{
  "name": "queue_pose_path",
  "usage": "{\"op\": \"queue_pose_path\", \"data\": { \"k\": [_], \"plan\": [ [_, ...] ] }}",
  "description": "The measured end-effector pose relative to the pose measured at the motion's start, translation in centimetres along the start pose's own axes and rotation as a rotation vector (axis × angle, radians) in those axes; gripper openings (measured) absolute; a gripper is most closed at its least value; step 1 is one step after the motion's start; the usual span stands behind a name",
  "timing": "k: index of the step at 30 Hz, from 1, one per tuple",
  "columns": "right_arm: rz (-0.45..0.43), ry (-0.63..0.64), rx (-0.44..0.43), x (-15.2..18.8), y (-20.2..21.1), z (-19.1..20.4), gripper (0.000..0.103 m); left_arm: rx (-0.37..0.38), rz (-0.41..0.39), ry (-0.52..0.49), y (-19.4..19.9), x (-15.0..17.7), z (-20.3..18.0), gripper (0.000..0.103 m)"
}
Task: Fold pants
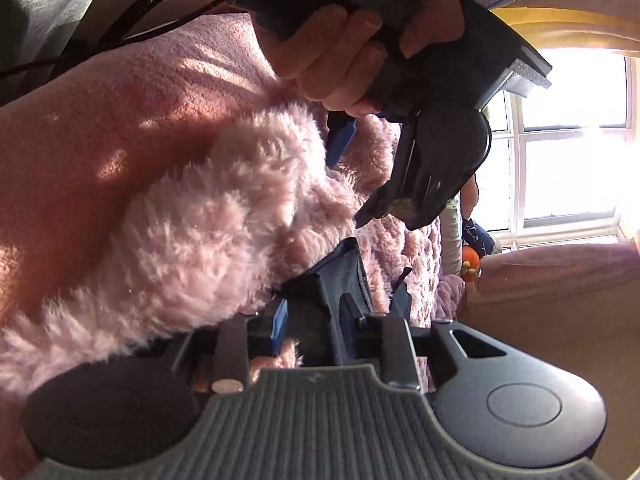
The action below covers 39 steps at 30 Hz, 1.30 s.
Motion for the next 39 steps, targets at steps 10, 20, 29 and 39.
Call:
{"op": "queue_pose_path", "data": {
  "k": [10,20,29,39],
  "plan": [
    [0.028,0.077,0.034,0.6,1.1,0.7,0.030,0.050,0.008,0.067,0.3,-0.2,0.8,0.068],
    [0.017,0.112,0.135,1.1,-0.2,0.6,0.026,0.054,0.012,0.043,0.3,0.3,0.9,0.068],
    [-0.026,-0.257,0.199,1.6,-0.4,-8.7,0.000,0.198,-0.132,0.013,2.9,-1.9,-1.0,0.067],
    [-0.115,-0.643,-0.064,5.6,1.4,-22.8,0.000,0.473,-0.355,-0.379,7.1,-3.1,-10.6,0.072]
  ]
}}
Point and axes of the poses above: each gripper's, at about its wrist camera, not at the fingertips, and y roughly against the way its jaws point, z to its left, x to its underside, the point moved 9 cm from there along -y, roughly the way its jaws point, and after that the axes turned 6 degrees about -y, right-handed, at the moved point
